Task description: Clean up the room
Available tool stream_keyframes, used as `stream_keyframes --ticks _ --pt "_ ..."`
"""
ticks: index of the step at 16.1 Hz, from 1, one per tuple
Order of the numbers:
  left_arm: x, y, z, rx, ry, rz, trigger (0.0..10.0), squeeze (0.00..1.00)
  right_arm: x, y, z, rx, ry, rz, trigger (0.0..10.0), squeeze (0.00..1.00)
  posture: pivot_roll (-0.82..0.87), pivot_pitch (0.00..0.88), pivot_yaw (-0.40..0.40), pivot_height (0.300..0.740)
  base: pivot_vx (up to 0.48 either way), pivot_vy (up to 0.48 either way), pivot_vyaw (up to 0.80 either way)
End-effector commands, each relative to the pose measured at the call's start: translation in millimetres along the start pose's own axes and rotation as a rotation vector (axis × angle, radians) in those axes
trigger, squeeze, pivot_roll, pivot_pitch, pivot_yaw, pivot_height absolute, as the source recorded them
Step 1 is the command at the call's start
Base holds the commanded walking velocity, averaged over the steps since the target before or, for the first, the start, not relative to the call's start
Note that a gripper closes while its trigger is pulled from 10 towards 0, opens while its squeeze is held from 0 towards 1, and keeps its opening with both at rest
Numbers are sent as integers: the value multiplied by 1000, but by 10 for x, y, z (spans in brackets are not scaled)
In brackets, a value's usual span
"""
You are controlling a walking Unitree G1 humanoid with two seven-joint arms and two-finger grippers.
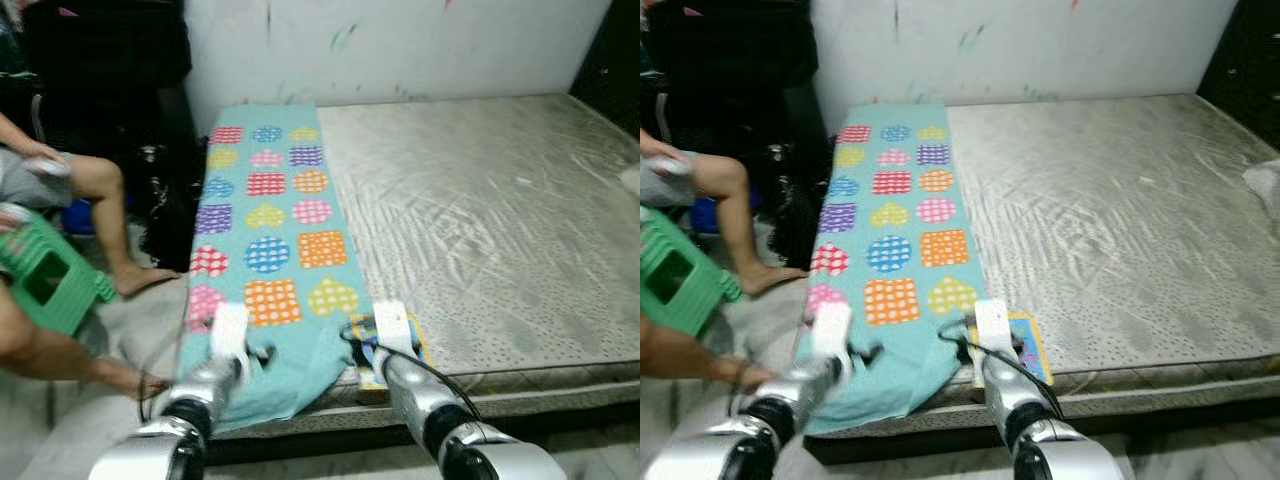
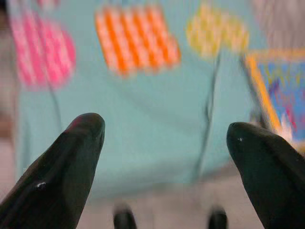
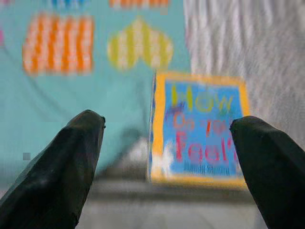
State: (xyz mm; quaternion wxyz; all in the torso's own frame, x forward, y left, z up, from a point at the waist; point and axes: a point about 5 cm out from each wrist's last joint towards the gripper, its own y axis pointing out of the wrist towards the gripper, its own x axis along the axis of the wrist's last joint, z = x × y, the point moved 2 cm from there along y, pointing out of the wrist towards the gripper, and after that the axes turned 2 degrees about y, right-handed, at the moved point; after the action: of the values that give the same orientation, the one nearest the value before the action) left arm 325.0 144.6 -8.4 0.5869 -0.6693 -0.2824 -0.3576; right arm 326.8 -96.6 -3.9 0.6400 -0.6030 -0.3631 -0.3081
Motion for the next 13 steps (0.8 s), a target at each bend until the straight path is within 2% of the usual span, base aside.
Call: stream_keyframes --ticks 1,2,3,4,5,6,7,9,10,12,13 --pt "313 -3 54 -6 43 -137 10000 0 253 20 49 27 25 -96 10000 0 -161 0 13 740 0 0 0" --pt "486 -72 154 4 113 -276 10000 0 433 3 63 72 35 -202 10000 0 -159 0 13 740 0 0 0" --pt "564 -126 209 17 135 -353 10000 0 518 -18 54 92 32 -263 10000 0 -158 0 12 740 0 0 0" --pt "704 -312 272 15 174 -509 10000 0 651 -102 5 151 95 -373 10000 0 -161 0 10 740 0 0 0" --pt "781 -463 262 0 203 -599 10000 0 706 -169 -37 176 124 -427 10000 0 -160 0 8 740 0 0 0" --pt "811 -645 246 8 245 -677 10000 0 760 -254 -148 186 154 -472 10000 0 -145 0 2 740 0 0 0" --pt "803 -746 257 23 246 -716 10000 0 806 -316 -230 190 159 -506 10000 0 -140 0 -3 740 0 0 0" --pt "683 -913 374 102 228 -748 10000 0 898 -450 -435 178 111 -582 10000 0 -144 0 -2 740 0 0 0" --pt "462 -967 460 147 223 -712 10000 0 895 -520 -562 172 80 -601 10000 0 -147 0 -1 740 0 0 0" --pt "354 -1086 473 193 251 -712 10000 0 879 -631 -634 182 63 -615 10000 0 -140 0 -9 740 0 0 0" --pt "336 -1136 419 181 281 -713 10000 0 844 -684 -676 181 59 -609 10000 0 -119 0 -20 740 0 0 0"
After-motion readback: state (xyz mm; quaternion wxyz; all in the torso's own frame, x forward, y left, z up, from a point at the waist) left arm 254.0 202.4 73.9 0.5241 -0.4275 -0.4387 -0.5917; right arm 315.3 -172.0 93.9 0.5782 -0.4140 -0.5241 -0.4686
